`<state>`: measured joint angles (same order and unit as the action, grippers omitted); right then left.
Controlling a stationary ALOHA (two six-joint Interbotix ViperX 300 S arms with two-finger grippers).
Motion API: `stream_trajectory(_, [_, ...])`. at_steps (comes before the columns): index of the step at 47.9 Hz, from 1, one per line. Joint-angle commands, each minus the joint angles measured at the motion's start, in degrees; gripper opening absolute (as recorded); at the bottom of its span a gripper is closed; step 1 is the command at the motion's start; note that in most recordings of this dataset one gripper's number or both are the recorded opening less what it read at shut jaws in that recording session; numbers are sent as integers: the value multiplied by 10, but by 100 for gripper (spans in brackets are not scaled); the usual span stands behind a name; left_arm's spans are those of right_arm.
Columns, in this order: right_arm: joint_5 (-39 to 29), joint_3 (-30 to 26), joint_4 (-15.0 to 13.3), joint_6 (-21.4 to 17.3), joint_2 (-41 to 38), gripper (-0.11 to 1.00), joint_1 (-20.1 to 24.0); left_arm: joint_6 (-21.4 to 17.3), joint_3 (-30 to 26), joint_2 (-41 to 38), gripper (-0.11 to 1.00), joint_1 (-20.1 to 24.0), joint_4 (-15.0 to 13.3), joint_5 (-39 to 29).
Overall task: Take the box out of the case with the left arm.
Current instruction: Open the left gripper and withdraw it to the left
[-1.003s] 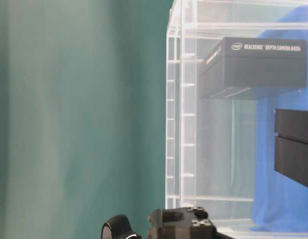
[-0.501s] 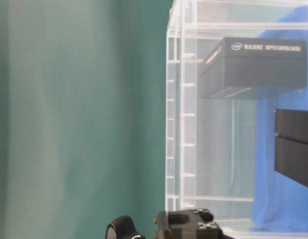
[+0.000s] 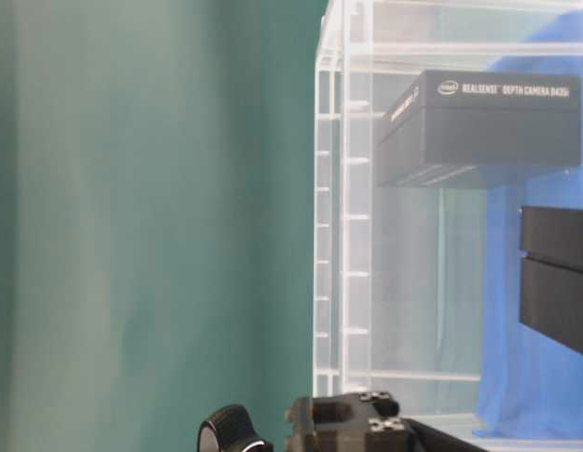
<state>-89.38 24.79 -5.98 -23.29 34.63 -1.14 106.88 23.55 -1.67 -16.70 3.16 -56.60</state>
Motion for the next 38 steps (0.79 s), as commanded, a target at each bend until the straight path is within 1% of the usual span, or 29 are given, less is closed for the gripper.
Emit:
stream_trajectory(1, [0,-5,0,-2,3,1,0,0,-6,15,99,1,-1,3])
stream_trajectory(12, [0,-5,0,-3,3,1,0,-1,-10,16,99,1,-5,6])
stream_trajectory(25, [-1,-5,0,-4,3,1,0,-3,-43,40,98,1,-6,-7])
stream_trajectory(31, [-1,-5,0,-4,3,1,0,-3,-71,61,98,1,-6,-39])
stream_trajectory(38, [-1,-5,1,-4,3,1,0,-3,-113,91,98,1,-4,-100])
